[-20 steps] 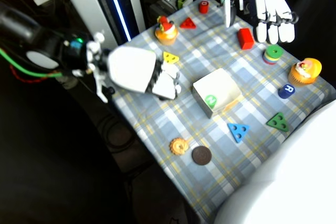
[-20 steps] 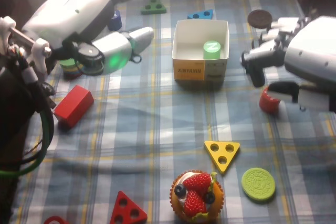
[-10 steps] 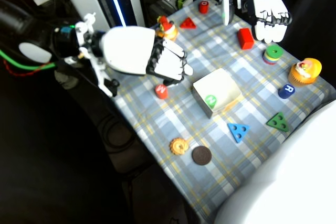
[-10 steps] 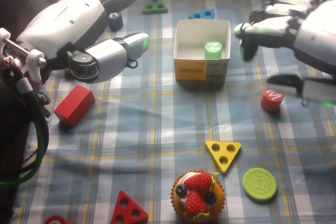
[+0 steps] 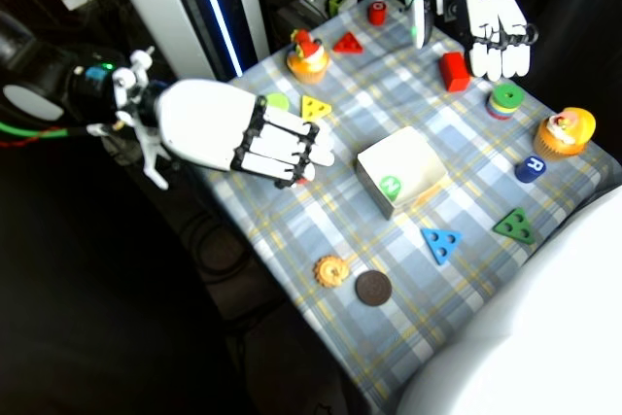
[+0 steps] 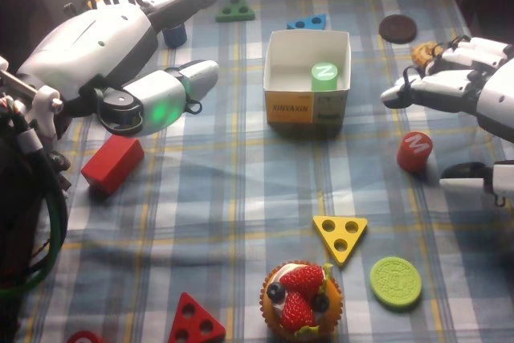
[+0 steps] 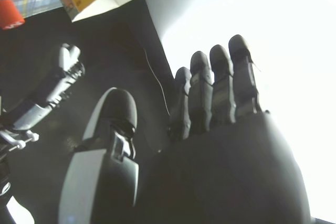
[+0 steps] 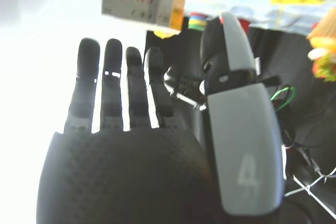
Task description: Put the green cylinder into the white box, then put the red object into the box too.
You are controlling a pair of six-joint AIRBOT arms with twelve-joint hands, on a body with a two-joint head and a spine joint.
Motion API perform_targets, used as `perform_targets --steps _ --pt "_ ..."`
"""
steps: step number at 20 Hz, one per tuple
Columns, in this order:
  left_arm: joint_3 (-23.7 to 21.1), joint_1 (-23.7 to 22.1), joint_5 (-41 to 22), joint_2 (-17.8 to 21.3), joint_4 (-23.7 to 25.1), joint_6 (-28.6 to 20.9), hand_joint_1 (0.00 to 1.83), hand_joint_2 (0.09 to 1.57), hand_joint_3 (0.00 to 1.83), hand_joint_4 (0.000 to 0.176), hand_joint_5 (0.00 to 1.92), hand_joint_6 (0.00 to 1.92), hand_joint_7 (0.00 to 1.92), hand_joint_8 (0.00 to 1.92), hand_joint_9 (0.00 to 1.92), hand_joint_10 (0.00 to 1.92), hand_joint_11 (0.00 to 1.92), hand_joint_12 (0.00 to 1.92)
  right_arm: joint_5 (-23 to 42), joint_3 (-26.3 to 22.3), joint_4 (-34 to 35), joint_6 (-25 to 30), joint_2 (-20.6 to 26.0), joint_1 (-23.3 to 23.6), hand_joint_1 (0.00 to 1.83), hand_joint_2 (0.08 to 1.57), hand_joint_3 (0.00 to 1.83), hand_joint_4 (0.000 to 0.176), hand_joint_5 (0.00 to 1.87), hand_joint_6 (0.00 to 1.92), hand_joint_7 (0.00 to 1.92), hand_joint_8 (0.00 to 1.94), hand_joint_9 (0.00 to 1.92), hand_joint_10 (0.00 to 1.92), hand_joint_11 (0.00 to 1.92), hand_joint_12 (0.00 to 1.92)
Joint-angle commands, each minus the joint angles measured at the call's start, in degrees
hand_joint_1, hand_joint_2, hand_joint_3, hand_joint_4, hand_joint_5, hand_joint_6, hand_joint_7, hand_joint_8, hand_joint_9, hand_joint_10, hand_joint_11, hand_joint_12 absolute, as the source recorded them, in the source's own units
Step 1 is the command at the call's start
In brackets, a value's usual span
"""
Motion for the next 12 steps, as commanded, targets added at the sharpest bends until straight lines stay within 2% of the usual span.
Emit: perform_targets --steps 1,2,3,5,6,7,8,9,12 --pt "-0.1 -0.2 -6.7 0.4 1.5 -0.2 0.42 1.42 0.0 0.036 0.24 0.0 0.25 0.0 0.07 0.28 0.0 0.28 5.6 0.3 0.5 0.2 -0.3 0.4 0.98 1.13 0.0 0.0 0.2 0.45 0.41 0.18 0.05 1.22 0.0 1.78" --pt "-0.1 -0.2 -6.9 0.4 1.5 -0.2 0.41 1.42 0.0 0.048 0.22 0.0 0.23 0.0 0.07 0.25 0.0 0.2 5.1 0.8 0.7 0.2 -0.9 0.3 1.0 1.12 0.0 0.0 0.18 0.53 0.4 0.2 0.04 1.2 0.0 1.76" --pt "-0.1 -0.2 -6.9 0.4 1.5 -0.2 0.42 1.42 0.0 0.048 0.22 0.0 0.23 0.0 0.07 0.24 0.0 0.18 4.8 1.0 0.7 0.2 -1.2 0.3 1.01 1.12 0.0 0.0 0.16 0.61 0.39 0.21 0.03 1.15 0.0 1.73" --pt "-0.1 -0.1 -6.9 0.4 1.4 -0.2 0.41 1.42 0.0 0.038 0.23 0.0 0.23 0.0 0.08 0.22 0.0 0.22 4.2 1.7 1.1 0.2 -1.9 0.3 0.96 1.14 0.01 0.0 0.15 0.63 0.39 0.23 0.04 1.12 0.0 1.71" --pt "-0.1 0.0 -6.9 0.4 1.4 -0.2 0.41 1.42 0.0 0.041 0.23 0.0 0.23 0.0 0.08 0.22 0.0 0.22 3.9 2.0 1.2 0.2 -2.2 0.3 0.96 1.14 0.0 0.0 0.15 0.64 0.38 0.25 0.02 1.14 0.0 1.71" --pt "-0.1 0.0 -7.0 0.4 1.4 -0.2 0.4 1.42 0.0 0.053 0.22 0.0 0.23 0.0 0.08 0.21 0.0 0.18 3.7 2.2 1.4 0.2 -2.4 0.3 0.96 1.15 0.0 0.0 0.14 0.67 0.36 0.28 0.01 1.15 0.0 1.71" --pt "-0.2 0.0 -7.0 0.4 1.4 -0.2 0.4 1.42 0.0 0.055 0.21 0.0 0.22 0.0 0.07 0.2 0.0 0.07 3.6 2.4 1.5 0.2 -2.6 0.3 0.95 1.16 0.0 0.0 0.15 0.68 0.37 0.29 0.01 1.15 0.0 1.71" --pt "-0.2 0.0 -7.1 0.4 1.4 -0.2 0.39 1.42 0.0 0.064 0.21 0.0 0.22 0.01 0.07 0.2 0.0 0.05 3.5 2.5 1.6 0.2 -2.7 0.3 0.95 1.16 0.0 0.0 0.16 0.67 0.36 0.34 0.03 1.15 0.0 1.72" --pt "-0.2 0.0 -7.1 0.4 1.4 -0.2 0.38 1.43 0.0 0.073 0.2 0.0 0.22 0.0 0.07 0.2 0.0 0.04 3.1 3.0 1.6 0.2 -3.4 0.6 0.93 1.18 0.0 0.0 0.2 0.64 0.37 0.37 0.05 1.1 0.0 1.65"
